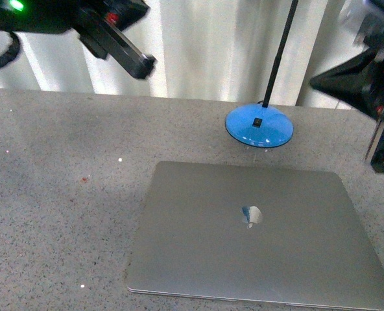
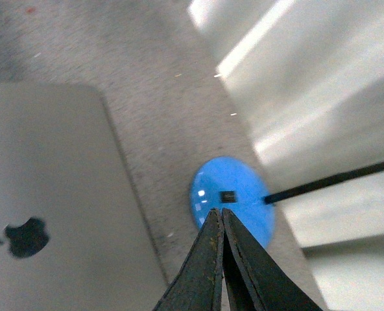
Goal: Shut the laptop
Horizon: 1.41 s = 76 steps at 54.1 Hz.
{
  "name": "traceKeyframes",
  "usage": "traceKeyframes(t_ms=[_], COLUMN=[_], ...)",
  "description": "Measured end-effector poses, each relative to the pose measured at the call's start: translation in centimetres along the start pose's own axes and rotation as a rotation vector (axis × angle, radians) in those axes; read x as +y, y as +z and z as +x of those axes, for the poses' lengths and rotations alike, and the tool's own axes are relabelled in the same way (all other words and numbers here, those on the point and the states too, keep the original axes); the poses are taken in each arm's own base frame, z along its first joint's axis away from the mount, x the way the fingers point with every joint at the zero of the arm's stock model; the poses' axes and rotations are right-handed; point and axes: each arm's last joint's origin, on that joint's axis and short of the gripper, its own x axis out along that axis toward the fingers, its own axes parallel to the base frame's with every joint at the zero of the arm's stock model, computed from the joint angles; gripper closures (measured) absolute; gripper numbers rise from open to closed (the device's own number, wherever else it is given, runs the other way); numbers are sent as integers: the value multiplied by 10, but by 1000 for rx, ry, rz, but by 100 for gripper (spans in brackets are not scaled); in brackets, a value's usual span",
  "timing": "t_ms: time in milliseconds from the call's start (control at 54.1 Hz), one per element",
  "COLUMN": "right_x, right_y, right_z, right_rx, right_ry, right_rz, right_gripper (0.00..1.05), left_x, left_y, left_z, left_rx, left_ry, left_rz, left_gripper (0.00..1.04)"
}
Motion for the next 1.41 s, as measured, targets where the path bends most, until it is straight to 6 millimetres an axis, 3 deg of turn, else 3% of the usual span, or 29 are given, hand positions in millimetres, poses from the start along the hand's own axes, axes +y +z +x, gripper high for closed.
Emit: traceKeyframes(t_ms=[148,277,388,444,518,666,943,1405], right_x=[-16,-19,-19,-20,-12,14,57,95], right_y=[9,8,12,18,24,24,11,3], right_z=[-28,-46,-60,-67,-85,-109,-129,-152], right_rx=[-45,-23,-8,-14,-22,-71,-81,-83], right_ry=[-217,-318,-388,-426,-693,-753,-746,-746], right_rz=[162,281,339,357,530,691,739,742], right_gripper=[102,102,102,102,102,102,102,102], left_x=[26,43,47,48,39,18,-8,-33], left_y=[-1,-17,-26,-25,-31,-52,-69,-84], left_z=[-51,-87,-113,-125,-140,-152,-175,-199], left_rx=[-27,35,68,31,-34,-17,-32,-32], left_ry=[118,260,325,442,508,498,501,501], left_rz=[-153,-211,-240,-321,-452,-529,-547,-554], left_gripper=[101,101,101,101,101,101,101,101])
